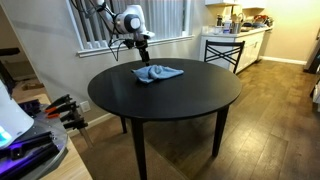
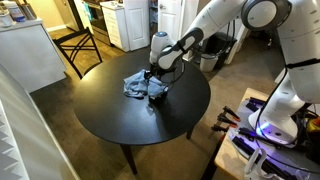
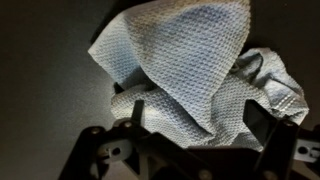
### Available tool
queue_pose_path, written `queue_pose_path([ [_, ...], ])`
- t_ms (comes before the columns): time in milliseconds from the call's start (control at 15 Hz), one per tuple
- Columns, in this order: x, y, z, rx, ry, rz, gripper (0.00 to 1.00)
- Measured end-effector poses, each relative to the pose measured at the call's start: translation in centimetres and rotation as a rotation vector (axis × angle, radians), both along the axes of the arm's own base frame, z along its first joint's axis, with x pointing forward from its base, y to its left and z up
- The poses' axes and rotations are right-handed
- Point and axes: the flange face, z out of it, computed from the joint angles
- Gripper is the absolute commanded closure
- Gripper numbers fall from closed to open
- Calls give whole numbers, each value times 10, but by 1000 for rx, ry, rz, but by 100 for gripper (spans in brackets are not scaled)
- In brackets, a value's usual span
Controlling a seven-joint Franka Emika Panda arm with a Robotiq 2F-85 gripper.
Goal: Wipe the table using the blue towel
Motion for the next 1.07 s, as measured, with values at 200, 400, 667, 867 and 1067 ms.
queue_pose_path([
  [200,7,12,-12,-32,13,25,0],
  [400,12,17,-17,-49,40,34,0],
  [667,13,16,-16,-51,42,32,0],
  [867,13,15,-21,-53,46,32,0],
  [1067,13,11,-52,-64,72,28,0],
])
